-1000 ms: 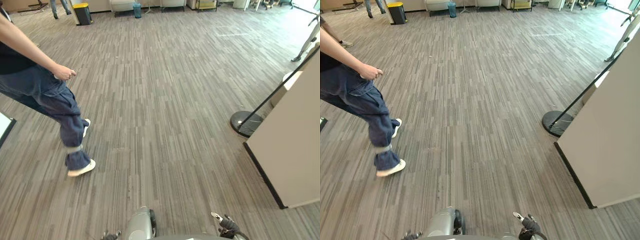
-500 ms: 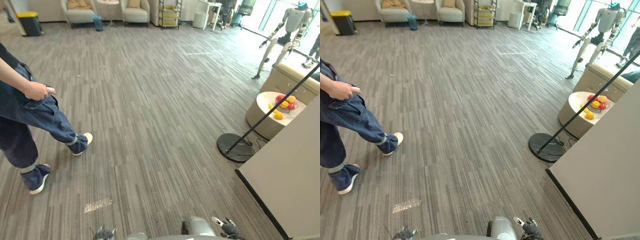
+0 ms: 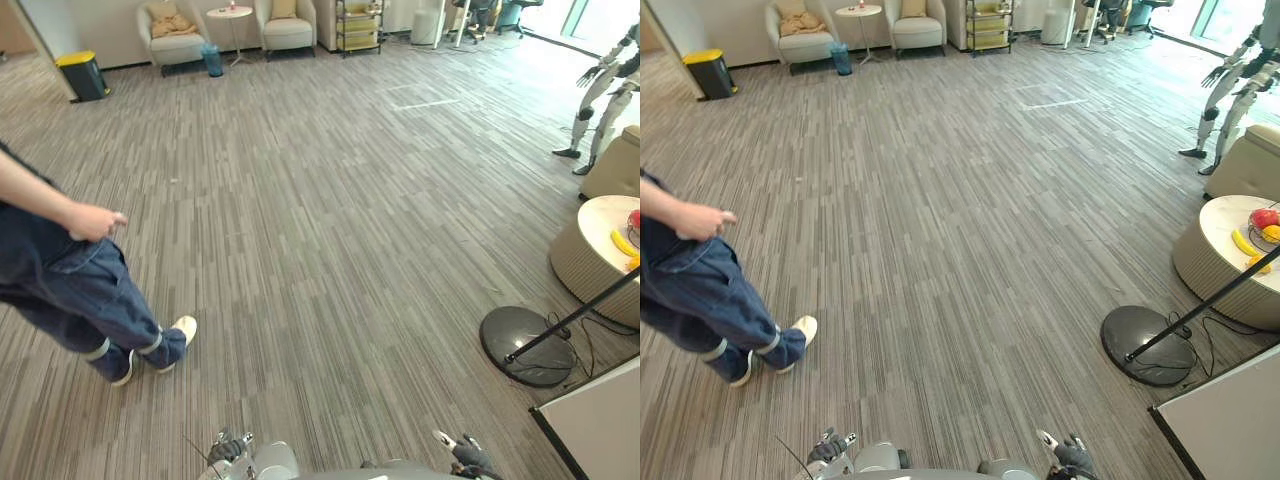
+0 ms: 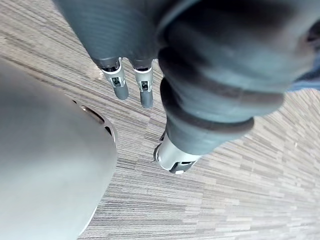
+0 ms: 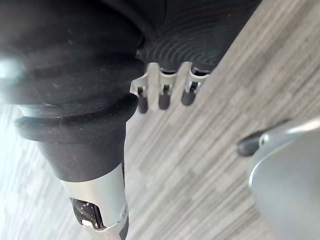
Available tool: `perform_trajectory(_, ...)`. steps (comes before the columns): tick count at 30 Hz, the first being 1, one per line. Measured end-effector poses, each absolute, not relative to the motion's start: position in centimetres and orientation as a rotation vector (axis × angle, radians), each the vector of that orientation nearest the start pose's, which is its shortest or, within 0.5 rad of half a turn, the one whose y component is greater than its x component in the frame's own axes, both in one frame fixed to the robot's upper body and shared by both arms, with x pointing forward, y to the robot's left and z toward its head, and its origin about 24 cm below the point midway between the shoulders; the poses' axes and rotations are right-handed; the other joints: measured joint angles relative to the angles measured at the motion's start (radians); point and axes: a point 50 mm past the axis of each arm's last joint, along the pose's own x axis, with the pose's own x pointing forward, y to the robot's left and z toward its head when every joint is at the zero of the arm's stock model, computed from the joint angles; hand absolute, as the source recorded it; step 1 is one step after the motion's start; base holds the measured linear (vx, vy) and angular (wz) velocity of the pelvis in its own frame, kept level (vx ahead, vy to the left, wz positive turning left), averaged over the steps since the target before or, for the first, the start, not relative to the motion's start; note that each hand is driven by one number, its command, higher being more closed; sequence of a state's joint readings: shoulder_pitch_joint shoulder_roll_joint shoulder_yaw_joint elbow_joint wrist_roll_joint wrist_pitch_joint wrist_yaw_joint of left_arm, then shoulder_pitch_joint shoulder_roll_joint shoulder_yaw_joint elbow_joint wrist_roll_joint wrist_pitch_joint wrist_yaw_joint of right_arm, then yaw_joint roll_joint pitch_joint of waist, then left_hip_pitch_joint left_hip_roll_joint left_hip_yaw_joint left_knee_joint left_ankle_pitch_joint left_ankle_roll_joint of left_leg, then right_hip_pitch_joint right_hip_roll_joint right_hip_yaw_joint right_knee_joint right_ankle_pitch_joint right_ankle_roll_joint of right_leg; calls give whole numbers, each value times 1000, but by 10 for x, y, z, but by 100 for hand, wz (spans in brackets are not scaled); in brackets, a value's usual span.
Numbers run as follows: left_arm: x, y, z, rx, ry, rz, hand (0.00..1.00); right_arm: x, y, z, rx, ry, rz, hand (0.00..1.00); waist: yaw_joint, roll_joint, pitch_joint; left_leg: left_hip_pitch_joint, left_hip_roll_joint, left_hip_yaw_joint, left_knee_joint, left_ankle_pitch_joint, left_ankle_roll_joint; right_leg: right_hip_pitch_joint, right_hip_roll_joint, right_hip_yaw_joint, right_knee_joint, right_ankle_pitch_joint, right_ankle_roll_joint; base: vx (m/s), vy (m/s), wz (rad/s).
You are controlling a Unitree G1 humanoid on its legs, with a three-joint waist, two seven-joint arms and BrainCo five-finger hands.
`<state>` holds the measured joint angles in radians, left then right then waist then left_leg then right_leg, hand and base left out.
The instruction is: Organize washtable
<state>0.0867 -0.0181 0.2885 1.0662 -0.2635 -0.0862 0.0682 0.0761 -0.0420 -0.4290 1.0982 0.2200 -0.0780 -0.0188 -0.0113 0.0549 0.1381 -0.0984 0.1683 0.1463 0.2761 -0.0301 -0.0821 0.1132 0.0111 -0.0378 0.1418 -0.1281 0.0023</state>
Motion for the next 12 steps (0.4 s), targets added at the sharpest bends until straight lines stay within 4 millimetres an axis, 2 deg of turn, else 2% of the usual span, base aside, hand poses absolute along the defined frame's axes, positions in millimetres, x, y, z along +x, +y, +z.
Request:
perform_trajectory(3,87,197,-162,-303,1028,502,0,70,-210,-167,352,1076,-570,0,2,-64,-11,72,-68,-4,-171,45,28,-8,-59,-14,7,-24,22,186,150,36)
perform_trajectory(5,85,200,-162,-262,1037,472,0,66,-204,-169,350,1100,-553,0,2,-81,-25,115,-106,-2,-285,93,42,-17,-88,-13,7,-36,39,110,87,9)
perform_trajectory(7,86,197,-163,-223,1051,422,0,67,-205,-169,322,1105,-525,0,-2,-81,-27,161,-135,-2,-374,126,51,-13,-104,-7,6,-43,50,77,96,-4)
perform_trajectory(12,91,193,-163,-147,1065,308,0,68,-206,-168,266,1117,-474,0,-2,-77,-27,164,-160,0,-380,125,52,-12,-125,6,-3,-53,65,7,45,-3)
